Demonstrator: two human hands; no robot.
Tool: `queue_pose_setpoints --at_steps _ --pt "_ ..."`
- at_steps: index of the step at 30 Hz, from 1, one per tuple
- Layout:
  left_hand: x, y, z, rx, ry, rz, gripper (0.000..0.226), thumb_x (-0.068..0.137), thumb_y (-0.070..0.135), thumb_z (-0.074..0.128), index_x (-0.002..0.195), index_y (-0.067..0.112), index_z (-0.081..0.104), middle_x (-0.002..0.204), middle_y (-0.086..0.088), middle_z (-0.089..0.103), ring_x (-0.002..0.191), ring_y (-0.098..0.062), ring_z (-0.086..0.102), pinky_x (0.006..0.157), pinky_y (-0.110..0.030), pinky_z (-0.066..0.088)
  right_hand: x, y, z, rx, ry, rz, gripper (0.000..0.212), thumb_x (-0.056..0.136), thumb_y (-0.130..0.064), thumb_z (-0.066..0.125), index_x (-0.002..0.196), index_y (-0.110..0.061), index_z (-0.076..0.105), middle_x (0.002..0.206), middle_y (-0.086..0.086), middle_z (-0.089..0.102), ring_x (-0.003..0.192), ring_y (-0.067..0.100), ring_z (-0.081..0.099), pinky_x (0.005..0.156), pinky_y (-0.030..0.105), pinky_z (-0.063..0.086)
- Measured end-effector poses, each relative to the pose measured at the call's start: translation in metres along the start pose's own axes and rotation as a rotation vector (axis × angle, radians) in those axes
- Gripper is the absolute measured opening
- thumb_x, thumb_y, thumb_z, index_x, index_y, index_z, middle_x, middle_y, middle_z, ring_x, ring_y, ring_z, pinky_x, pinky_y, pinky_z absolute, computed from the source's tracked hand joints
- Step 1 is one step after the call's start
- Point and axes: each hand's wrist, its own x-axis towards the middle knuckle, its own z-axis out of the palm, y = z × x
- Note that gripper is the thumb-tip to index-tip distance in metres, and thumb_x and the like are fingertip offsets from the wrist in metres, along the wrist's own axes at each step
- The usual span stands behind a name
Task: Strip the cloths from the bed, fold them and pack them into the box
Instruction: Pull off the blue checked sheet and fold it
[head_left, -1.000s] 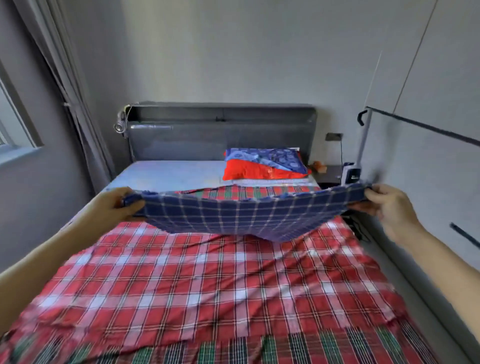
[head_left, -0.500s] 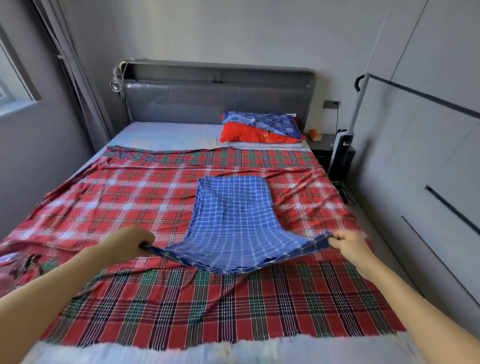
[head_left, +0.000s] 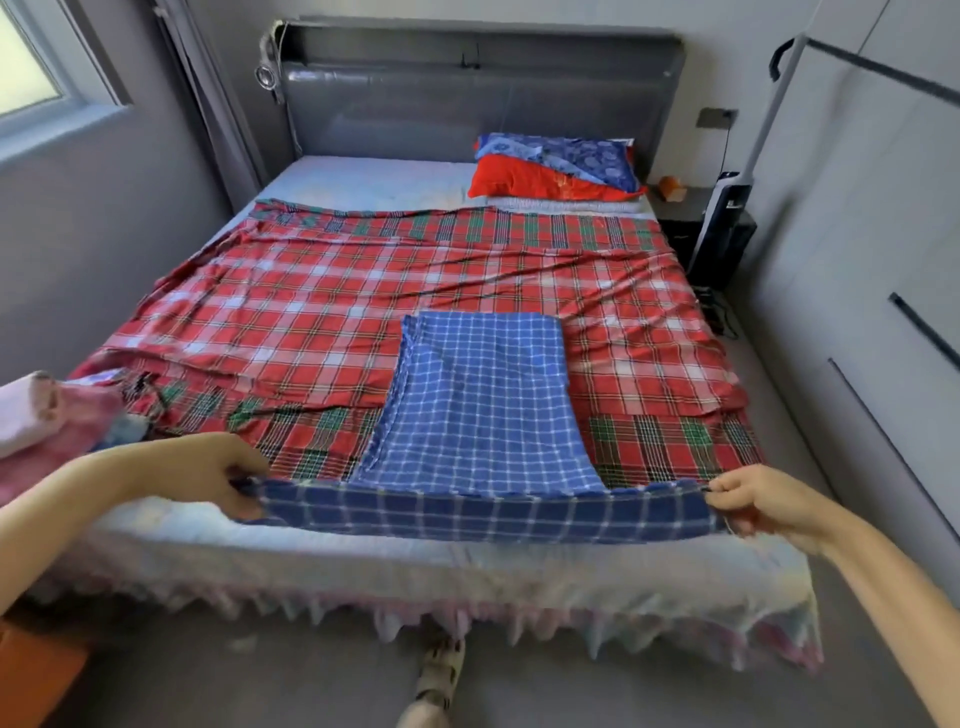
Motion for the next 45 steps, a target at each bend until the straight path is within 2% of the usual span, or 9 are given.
queue_pose_setpoints --at_steps 9,16,21,23,26,33,37,42,45 --pt "0.107 -0.012 0.023 -0.088 0.323 -0.251 0.026 0.085 0.014 0.063 0.065 0.016 0.047 0.062 0.002 0.050 0.060 -0.013 0.046 0.060 -0.026 0.036 0.106 -0.005 0.026 -0.001 0.356 0.106 0.020 0.090 -0.004 0.056 0.071 0.002 0.060 0.059 0.013 0.056 0.049 0.020 0.050 0.047 0.025 0.037" --pt "0.234 -0.051 0.026 -0.056 0.125 -0.371 0.018 0.088 0.019 0.057 0.073 0.014 0.047 0.071 0.001 0.051 0.071 -0.018 0.049 0.056 -0.025 0.035 0.230 -0.003 0.052 -0.378 0.394 0.311 0.028 0.085 -0.012 0.053 0.058 -0.004 0.052 0.055 0.010 0.061 0.057 0.024 0.065 0.055 0.025 0.044" --pt "0.327 -0.086 0.030 -0.112 0.073 -0.403 0.027 0.092 0.019 0.052 0.068 0.019 0.040 0.068 0.004 0.046 0.069 -0.018 0.047 0.054 -0.025 0.035 0.318 -0.003 0.065 -0.620 0.387 0.431 0.021 0.091 -0.016 0.047 0.074 -0.007 0.055 0.082 0.011 0.065 0.078 0.025 0.064 0.062 0.030 0.044" --pt "0.356 -0.097 0.031 -0.190 0.166 -0.447 0.017 0.093 0.016 0.050 0.077 0.016 0.046 0.074 0.002 0.051 0.072 -0.019 0.051 0.057 -0.026 0.037 0.346 -0.012 0.071 -0.758 0.387 0.433 0.018 0.092 -0.016 0.047 0.104 -0.009 0.059 0.106 0.012 0.066 0.094 0.028 0.064 0.070 0.032 0.046" --pt "0.407 -0.119 0.029 -0.321 0.300 -0.533 0.008 0.092 0.011 0.046 0.091 0.010 0.054 0.089 -0.004 0.060 0.081 -0.022 0.054 0.069 -0.029 0.043 0.407 -0.041 0.085 -0.808 0.359 0.319 0.037 0.094 -0.016 0.046 0.131 -0.015 0.047 0.119 0.011 0.062 0.101 0.029 0.061 0.075 0.034 0.047" --pt "0.502 -0.159 0.036 -0.587 0.525 -0.649 0.021 0.094 0.015 0.049 0.100 0.005 0.066 0.091 -0.010 0.067 0.076 -0.022 0.055 0.066 -0.026 0.039 0.547 -0.134 0.172 -0.678 0.265 -0.157 0.029 0.098 -0.020 0.048 0.124 -0.012 0.055 0.123 0.003 0.060 0.100 0.025 0.061 0.075 0.033 0.044" --pt "0.539 -0.172 0.044 -0.801 0.595 -0.660 0.019 0.089 0.018 0.058 0.085 0.002 0.068 0.075 -0.012 0.069 0.073 -0.028 0.066 0.072 -0.037 0.056 0.601 -0.173 0.236 -0.573 0.175 -0.344 0.023 0.097 -0.021 0.049 0.115 -0.014 0.062 0.113 0.001 0.066 0.099 0.021 0.060 0.079 0.032 0.047" --pt "0.559 -0.176 0.045 -0.614 0.573 -0.637 0.022 0.088 0.037 0.063 0.082 0.016 0.061 0.068 0.003 0.060 0.070 -0.020 0.059 0.060 -0.028 0.043 0.647 -0.207 0.302 -0.747 0.026 -0.582 0.030 0.101 -0.018 0.041 0.124 -0.022 0.059 0.112 0.002 0.062 0.108 0.025 0.052 0.081 0.033 0.041" --pt "0.565 -0.176 0.039 -0.570 0.527 -0.638 0.026 0.089 0.038 0.061 0.074 0.018 0.054 0.064 0.003 0.053 0.066 -0.020 0.054 0.058 -0.028 0.036 0.673 -0.224 0.326 -0.980 -0.020 -0.758 0.042 0.098 -0.007 0.043 0.133 -0.029 0.051 0.107 0.001 0.057 0.100 0.025 0.048 0.071 0.032 0.035"
